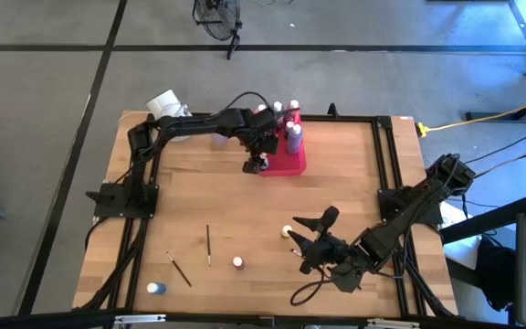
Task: Pick & Place Paint Supplies
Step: Put the black paint brush into the purple cup
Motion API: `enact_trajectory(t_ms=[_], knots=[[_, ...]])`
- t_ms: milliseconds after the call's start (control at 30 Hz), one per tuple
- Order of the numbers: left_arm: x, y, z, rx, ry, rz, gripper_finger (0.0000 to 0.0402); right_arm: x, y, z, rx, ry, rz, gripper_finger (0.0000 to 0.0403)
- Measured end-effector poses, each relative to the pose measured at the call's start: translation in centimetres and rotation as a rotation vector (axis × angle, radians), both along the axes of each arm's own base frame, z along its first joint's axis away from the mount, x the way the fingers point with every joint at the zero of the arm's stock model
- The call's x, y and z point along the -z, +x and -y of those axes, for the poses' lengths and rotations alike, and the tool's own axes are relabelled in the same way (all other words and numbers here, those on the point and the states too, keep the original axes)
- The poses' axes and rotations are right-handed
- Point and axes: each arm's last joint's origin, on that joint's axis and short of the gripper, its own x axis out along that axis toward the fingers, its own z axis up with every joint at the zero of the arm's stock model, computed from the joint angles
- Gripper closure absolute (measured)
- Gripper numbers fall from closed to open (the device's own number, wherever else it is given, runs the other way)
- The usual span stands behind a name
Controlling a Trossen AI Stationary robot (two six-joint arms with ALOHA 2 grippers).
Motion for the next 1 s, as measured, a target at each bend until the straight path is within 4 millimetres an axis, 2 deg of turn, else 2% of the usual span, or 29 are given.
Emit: enact_trajectory(t_ms=[300,467,600,733,933,1000], knots=[[-1.8,0.9,2.1,0.036,0.061,-0.027,0.0175,0.2,-0.1,0.1,0.0,-0.021,-0.021,0.0202],[-3.3,1.3,3.7,0.011,0.222,-0.109,0.0174,0.2,-0.1,0.1,-0.004,-0.046,-0.037,0.0202],[-4.2,1.3,4.9,-0.081,0.377,-0.186,0.0175,0.3,-0.2,0.2,-0.003,-0.054,-0.045,0.0202],[-5.3,0.2,6.3,-0.162,0.418,-0.269,0.0181,0.3,-0.2,0.1,0.002,-0.022,-0.028,0.0202],[-7.5,-3.7,9.0,-0.316,0.408,-0.525,0.0188,-0.2,-0.4,0.2,-0.044,0.058,-0.023,0.0202],[-8.5,-4.8,9.7,-0.395,0.385,-0.52,0.0189,-0.4,-0.6,0.3,-0.076,0.109,-0.036,0.0202]])
